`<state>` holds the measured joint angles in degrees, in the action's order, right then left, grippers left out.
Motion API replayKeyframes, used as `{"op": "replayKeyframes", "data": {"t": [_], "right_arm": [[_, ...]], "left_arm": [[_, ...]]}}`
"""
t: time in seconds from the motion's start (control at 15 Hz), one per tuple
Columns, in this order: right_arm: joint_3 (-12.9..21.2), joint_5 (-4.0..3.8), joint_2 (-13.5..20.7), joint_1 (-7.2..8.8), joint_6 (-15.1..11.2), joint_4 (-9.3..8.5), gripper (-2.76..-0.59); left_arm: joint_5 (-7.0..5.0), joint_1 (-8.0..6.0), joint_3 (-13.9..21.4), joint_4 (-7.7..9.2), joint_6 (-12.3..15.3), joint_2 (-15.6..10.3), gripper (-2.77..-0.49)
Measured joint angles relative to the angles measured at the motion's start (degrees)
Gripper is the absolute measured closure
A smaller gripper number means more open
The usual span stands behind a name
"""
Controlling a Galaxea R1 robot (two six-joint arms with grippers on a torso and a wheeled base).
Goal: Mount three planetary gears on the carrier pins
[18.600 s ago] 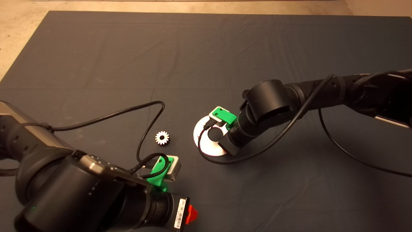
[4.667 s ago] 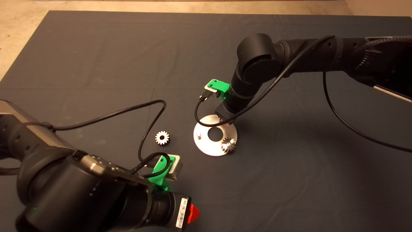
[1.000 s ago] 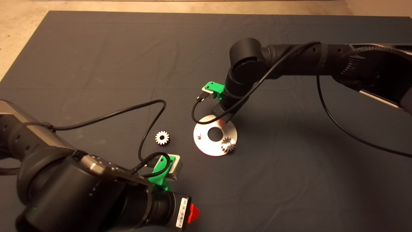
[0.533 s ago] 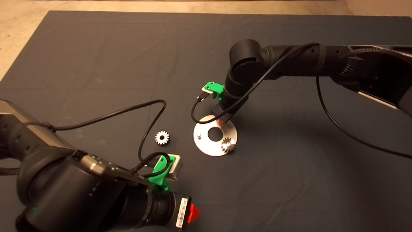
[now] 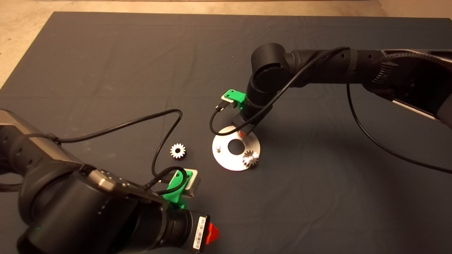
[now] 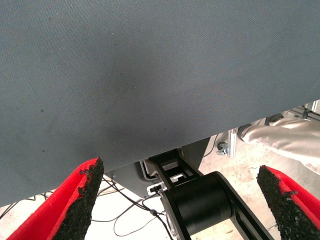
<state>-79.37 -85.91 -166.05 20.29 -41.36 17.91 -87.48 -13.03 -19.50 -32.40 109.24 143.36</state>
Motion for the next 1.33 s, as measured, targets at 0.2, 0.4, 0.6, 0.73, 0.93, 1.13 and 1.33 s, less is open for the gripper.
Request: {"op": "replayKeyframes", "data": {"t": [0.2,0.4,0.6,0.73,0.93,1.13,1.33], "right_arm": [[0.00,-0.04,0.00,-0.04,0.00,0.00,-0.83],[-0.01,-0.09,0.00,-0.15,0.00,0.04,-0.85],[-0.11,-0.11,0.00,-0.17,-0.01,0.04,-0.91],[-0.11,-0.11,0.00,-0.15,0.00,0.03,-0.96],[-0.43,-0.43,0.00,-0.13,-0.01,0.06,-1.07],[-0.98,-0.67,0.00,-0.11,0.00,0.09,-1.31],[-0.98,-1.19,0.00,-0.13,0.00,0.09,-1.32]], "left_arm": [[0.00,0.00,0.00,0.02,0.02,0.00,-2.19],[0.00,0.00,0.00,0.02,0.00,-0.02,-2.19],[0.00,0.00,0.00,0.02,0.00,-0.06,-2.19],[0.00,0.00,0.00,0.02,0.00,-0.05,-2.19],[0.00,0.00,0.00,0.00,0.00,-0.06,-2.19],[0.00,0.00,0.00,0.00,-0.01,-0.17,-2.19],[0.00,0.00,0.00,0.00,-0.01,-0.20,-2.19]]}}
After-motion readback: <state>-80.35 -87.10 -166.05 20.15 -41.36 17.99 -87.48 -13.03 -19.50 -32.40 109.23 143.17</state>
